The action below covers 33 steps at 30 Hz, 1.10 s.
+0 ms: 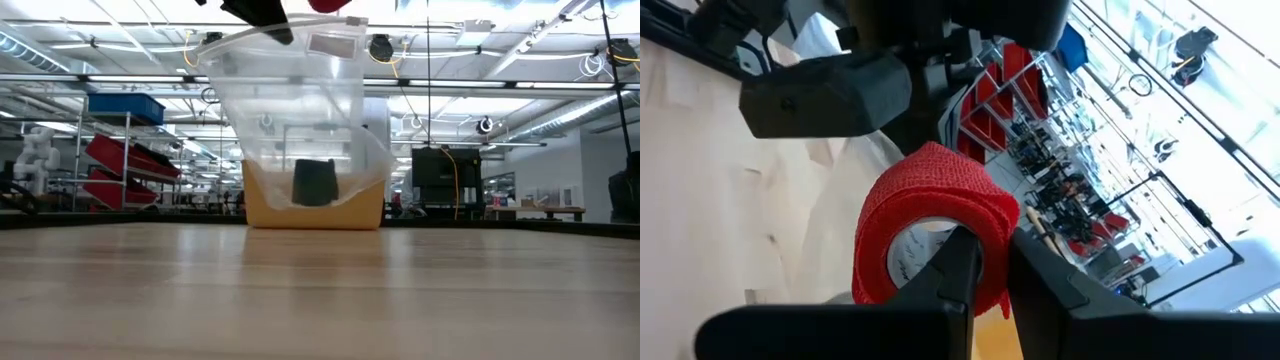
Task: Roll bandage
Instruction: Put the red bandage into the transparent zip bag
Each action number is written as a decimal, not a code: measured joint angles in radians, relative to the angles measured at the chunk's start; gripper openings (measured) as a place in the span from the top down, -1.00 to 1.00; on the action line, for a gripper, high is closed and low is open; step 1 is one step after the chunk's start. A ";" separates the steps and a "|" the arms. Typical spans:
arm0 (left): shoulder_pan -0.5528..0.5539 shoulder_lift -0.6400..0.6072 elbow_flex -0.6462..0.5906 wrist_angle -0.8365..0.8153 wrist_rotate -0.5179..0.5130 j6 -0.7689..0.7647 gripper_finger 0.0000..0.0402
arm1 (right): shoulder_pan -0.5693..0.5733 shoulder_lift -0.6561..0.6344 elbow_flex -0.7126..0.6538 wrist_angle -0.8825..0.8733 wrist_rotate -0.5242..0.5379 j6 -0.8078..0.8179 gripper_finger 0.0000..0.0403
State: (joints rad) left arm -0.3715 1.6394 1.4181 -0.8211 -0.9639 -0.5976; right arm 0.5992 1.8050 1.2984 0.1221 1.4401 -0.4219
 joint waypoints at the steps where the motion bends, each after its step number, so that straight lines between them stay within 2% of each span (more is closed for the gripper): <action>1: 0.000 0.000 0.000 0.000 -0.001 0.000 1.00 | 0.001 0.000 0.000 0.009 0.001 -0.008 0.81; 4: -0.001 0.000 0.000 0.000 0.001 0.001 1.00 | 0.001 0.000 0.000 0.018 0.001 -0.013 0.81; 9: -0.002 0.000 0.000 0.003 0.074 0.029 1.00 | -0.012 0.000 0.000 0.032 0.000 -0.013 0.81; 14: -0.008 0.000 0.000 0.016 0.097 0.032 1.00 | -0.044 0.000 0.000 0.032 0.000 -0.012 0.81; 20: -0.033 0.000 0.002 0.097 0.121 0.112 1.00 | -0.057 0.000 0.000 0.006 -0.005 -0.009 0.81; 28: -0.041 0.000 0.018 0.060 0.069 0.133 1.00 | -0.029 0.000 0.000 0.008 0.003 -0.016 0.81; 33: -0.022 0.000 0.016 0.028 0.060 0.111 1.00 | -0.014 0.000 0.000 0.084 0.034 -0.094 0.81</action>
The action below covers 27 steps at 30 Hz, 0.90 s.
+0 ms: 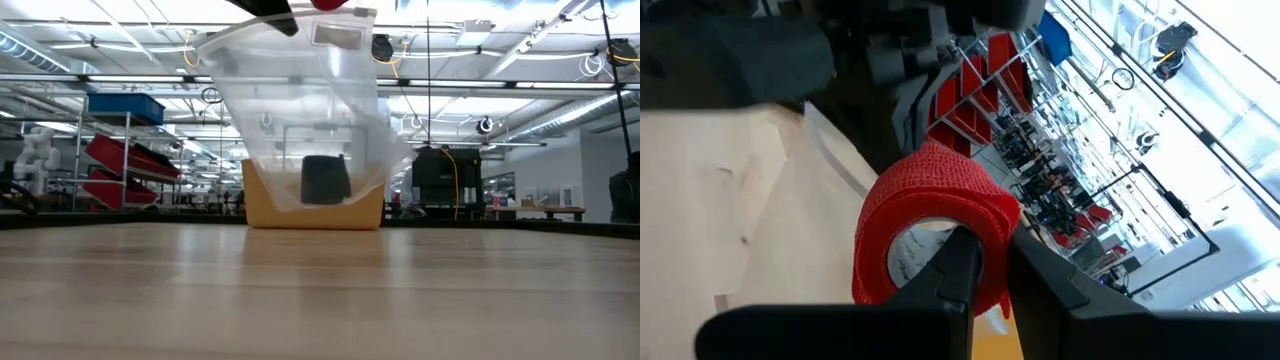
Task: Roll bandage
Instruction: Put the red bandage into the transparent zip bag
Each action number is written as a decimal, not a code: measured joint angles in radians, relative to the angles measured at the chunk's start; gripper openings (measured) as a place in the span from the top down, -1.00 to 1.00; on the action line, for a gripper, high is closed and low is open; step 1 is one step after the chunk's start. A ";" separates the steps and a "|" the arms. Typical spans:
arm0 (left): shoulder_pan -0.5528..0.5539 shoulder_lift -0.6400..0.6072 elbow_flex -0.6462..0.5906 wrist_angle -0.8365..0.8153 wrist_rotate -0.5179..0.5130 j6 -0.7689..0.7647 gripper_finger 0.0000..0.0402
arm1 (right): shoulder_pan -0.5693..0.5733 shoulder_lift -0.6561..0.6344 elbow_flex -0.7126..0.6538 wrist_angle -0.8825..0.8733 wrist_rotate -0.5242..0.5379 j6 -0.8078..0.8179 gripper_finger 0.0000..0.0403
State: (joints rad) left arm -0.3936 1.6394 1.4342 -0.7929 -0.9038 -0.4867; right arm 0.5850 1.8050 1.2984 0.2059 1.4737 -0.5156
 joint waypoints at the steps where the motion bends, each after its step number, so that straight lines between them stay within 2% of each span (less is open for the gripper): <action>1: 0.002 0.000 0.000 0.000 -0.005 -0.001 1.00 | 0.000 0.000 0.000 0.018 -0.001 -0.016 0.81; 7: -0.002 0.000 0.000 0.000 -0.020 0.078 1.00 | -0.005 0.000 0.000 0.075 -0.008 -0.072 0.81; 13: -0.013 0.000 0.000 -0.004 -0.026 0.082 1.00 | -0.010 0.000 0.000 0.095 -0.036 -0.074 0.81; 18: -0.005 0.000 0.000 -0.012 -0.026 0.077 1.00 | -0.007 0.000 0.000 0.185 -0.040 -0.151 0.81; 27: -0.021 0.000 0.000 0.007 0.004 0.082 1.00 | -0.034 0.000 0.000 0.155 -0.042 -0.127 0.81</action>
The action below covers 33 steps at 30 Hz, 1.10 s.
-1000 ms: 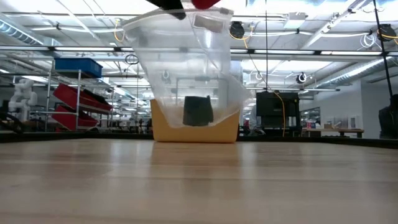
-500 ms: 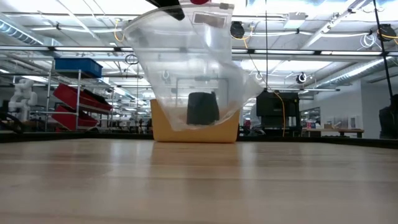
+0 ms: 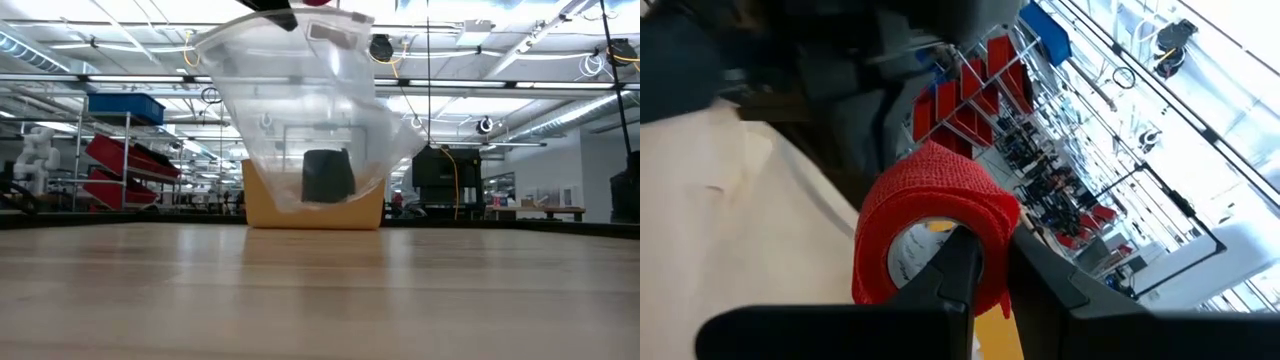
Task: Roll bandage
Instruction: Put the red bandage into the transparent zip bag
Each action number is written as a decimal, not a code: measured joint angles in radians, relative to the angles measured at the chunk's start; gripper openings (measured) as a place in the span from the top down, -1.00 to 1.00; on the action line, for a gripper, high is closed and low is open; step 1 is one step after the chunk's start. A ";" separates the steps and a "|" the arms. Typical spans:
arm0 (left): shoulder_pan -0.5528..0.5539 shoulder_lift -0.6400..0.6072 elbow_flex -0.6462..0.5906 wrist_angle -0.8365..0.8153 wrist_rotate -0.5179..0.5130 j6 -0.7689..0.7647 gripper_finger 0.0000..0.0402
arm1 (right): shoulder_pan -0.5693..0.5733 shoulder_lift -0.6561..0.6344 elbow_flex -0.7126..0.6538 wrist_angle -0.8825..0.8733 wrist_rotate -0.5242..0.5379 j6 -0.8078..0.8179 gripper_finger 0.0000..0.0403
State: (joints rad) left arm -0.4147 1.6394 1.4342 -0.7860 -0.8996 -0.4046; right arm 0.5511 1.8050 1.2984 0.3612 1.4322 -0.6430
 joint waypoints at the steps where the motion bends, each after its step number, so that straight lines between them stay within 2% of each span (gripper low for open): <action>1: -0.002 0.000 0.000 0.003 0.004 0.000 1.00 | -0.003 0.000 0.000 -0.001 -0.001 0.001 0.81; 7: -0.007 0.000 0.004 0.011 0.005 0.002 1.00 | -0.020 0.000 0.000 -0.102 -0.071 0.104 0.81; 13: -0.013 0.000 0.022 0.002 0.000 0.003 1.00 | -0.032 0.000 0.000 -0.206 -0.070 0.192 0.81; 24: -0.040 0.001 0.044 -0.006 -0.126 0.028 1.00 | -0.032 0.000 0.000 -0.216 -0.083 0.194 0.81; 33: -0.039 0.001 0.045 -0.004 -0.131 0.029 1.00 | -0.029 0.000 0.000 -0.210 -0.123 0.191 0.81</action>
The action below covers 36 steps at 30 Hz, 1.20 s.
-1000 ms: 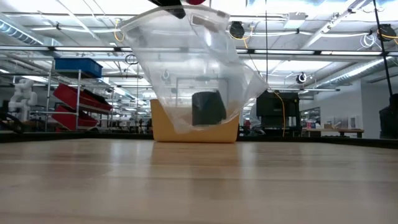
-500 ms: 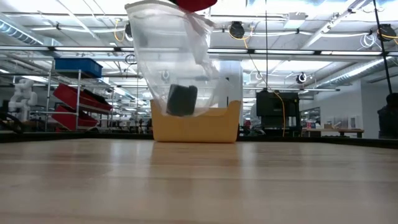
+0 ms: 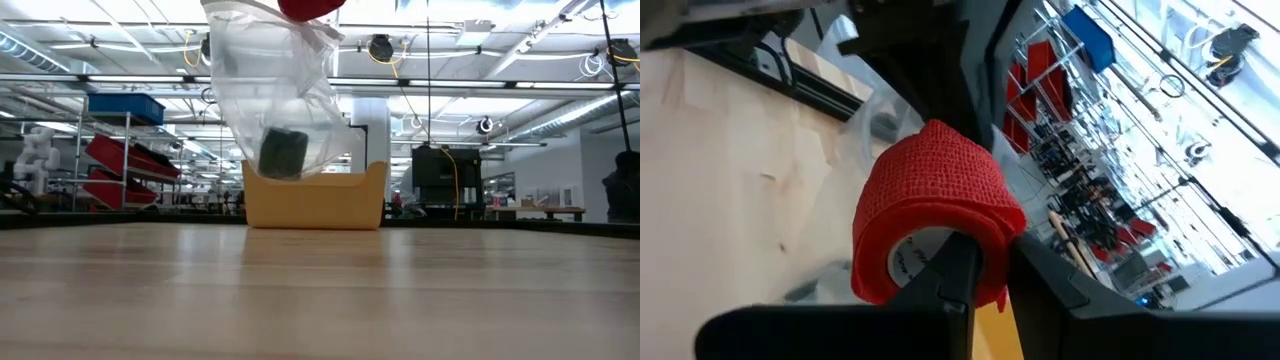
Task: Roll bandage
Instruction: Put the red bandage into the transparent zip bag
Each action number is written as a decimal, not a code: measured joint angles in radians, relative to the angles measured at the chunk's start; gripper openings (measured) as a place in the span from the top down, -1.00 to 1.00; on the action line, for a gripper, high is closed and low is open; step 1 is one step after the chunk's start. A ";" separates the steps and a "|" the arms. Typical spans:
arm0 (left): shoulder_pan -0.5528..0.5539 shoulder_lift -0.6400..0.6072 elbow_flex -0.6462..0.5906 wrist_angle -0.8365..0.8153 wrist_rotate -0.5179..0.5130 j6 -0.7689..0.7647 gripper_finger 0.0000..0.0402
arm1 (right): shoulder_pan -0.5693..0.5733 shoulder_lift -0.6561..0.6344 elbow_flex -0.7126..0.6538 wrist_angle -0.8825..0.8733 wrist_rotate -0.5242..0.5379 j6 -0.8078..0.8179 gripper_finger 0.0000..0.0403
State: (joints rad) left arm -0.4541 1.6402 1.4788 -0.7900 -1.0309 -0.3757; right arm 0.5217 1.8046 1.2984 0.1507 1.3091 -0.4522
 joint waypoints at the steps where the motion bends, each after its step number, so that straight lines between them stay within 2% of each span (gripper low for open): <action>1: 0.000 0.000 0.000 0.006 0.000 0.005 1.00 | 0.000 0.000 0.000 0.001 -0.008 0.001 0.81; 7: -0.007 0.000 0.000 0.086 -0.047 0.076 1.00 | -0.005 0.000 0.000 -0.012 -0.038 0.022 0.81; 12: -0.005 0.000 -0.002 0.070 -0.077 0.097 1.00 | 0.000 0.000 0.000 -0.015 -0.032 0.020 0.81; 19: -0.005 -0.001 -0.012 0.080 -0.086 0.095 1.00 | 0.007 0.000 0.000 0.006 0.023 -0.012 0.81; 26: -0.005 -0.001 -0.013 0.070 -0.061 0.071 1.00 | 0.006 0.000 0.000 0.010 0.023 -0.029 0.81; 31: -0.013 -0.001 -0.013 0.069 -0.140 0.071 1.00 | 0.010 0.000 0.000 0.000 0.026 -0.025 0.81; 36: -0.004 -0.001 -0.013 0.011 -0.153 0.038 1.00 | 0.017 0.000 0.000 -0.002 0.027 -0.008 0.81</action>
State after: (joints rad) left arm -0.4584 1.6394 1.4658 -0.7794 -1.1842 -0.3374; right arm 0.5383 1.8050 1.2984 0.1483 1.3356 -0.4603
